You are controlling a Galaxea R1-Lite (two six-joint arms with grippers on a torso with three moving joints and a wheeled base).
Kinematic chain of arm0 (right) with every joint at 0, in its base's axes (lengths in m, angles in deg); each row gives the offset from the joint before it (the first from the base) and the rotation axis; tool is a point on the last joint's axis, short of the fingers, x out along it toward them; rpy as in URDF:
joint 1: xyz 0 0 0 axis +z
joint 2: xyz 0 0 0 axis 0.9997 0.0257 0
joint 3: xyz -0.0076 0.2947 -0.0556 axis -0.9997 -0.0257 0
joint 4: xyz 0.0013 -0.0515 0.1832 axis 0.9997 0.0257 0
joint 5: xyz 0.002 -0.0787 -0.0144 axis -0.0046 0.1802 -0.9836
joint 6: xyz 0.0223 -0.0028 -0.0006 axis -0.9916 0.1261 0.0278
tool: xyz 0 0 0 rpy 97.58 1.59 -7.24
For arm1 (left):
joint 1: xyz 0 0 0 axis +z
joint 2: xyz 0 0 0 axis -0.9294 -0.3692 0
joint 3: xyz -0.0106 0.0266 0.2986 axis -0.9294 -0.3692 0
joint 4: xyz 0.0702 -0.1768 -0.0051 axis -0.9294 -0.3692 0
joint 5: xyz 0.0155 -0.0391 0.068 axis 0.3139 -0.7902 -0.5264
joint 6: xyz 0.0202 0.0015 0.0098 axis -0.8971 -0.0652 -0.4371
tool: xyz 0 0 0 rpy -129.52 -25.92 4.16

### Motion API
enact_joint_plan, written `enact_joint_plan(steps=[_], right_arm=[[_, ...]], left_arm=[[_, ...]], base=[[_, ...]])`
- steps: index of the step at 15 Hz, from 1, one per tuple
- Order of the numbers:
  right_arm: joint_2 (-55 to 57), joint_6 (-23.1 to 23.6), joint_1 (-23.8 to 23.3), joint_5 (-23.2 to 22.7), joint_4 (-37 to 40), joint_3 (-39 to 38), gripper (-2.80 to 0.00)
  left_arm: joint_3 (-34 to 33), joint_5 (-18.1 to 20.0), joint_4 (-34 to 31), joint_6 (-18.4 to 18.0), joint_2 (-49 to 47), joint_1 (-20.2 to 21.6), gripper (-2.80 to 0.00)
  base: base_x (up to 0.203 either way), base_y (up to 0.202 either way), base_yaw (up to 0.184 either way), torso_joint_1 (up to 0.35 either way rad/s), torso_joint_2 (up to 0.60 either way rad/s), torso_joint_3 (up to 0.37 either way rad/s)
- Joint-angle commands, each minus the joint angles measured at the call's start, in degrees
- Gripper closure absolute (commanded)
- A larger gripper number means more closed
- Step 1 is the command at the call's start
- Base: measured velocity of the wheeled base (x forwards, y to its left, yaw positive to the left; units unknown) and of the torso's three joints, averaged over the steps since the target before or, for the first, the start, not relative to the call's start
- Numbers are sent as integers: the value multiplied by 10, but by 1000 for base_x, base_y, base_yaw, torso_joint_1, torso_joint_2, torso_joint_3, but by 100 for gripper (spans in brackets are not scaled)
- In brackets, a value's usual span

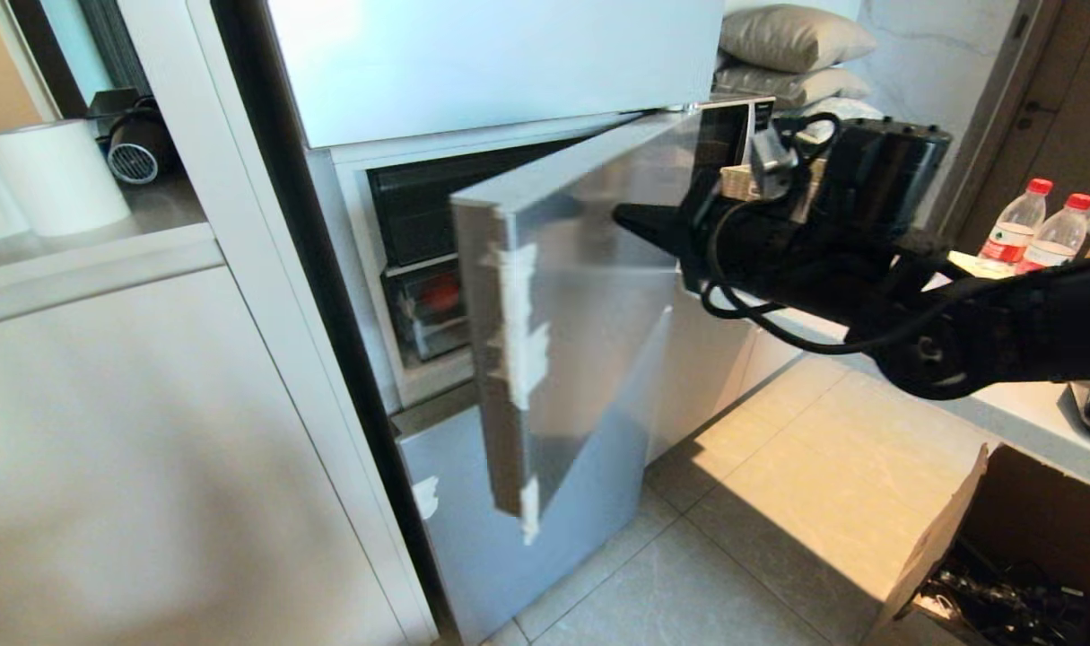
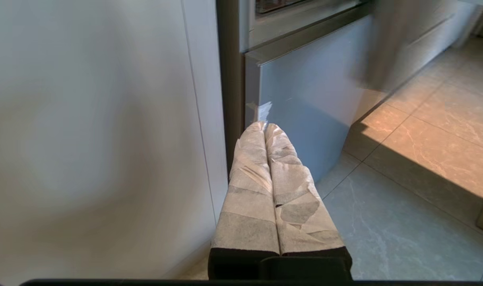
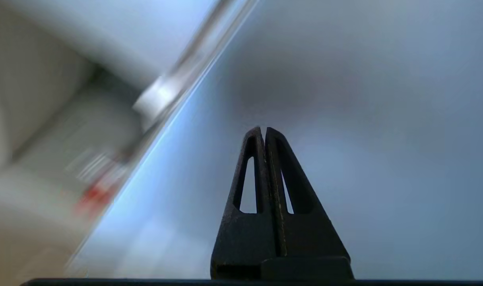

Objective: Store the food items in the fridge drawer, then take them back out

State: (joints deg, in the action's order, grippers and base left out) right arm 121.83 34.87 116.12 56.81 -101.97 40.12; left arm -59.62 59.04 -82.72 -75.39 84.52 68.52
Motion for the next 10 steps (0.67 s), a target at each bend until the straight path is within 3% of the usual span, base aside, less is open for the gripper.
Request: enact_joint_plan(steps=[1,3,6,8,10], right_arm=[[48,-34,26,-49,-3,39,0],[37,-101,26,-84,-26,47,0],[-34,-90,21,-76,-58,-39,0],[-145,-15,16,-40,-65,-186,0],[-258,122,12,86,-34,-305,0]], left_arm=[[0,0,0,0,0,1,0],[-1,0,0,0,0,1,0],[-1,0,0,0,0,1,0],[0,-1,0,0,0,1,0],[0,0,0,0,0,1,0]], base=[[0,0,0,0,0,0],[0,0,0,0,0,0],[0,0,0,0,0,0],[0,0,0,0,0,0],[0,0,0,0,0,0]])
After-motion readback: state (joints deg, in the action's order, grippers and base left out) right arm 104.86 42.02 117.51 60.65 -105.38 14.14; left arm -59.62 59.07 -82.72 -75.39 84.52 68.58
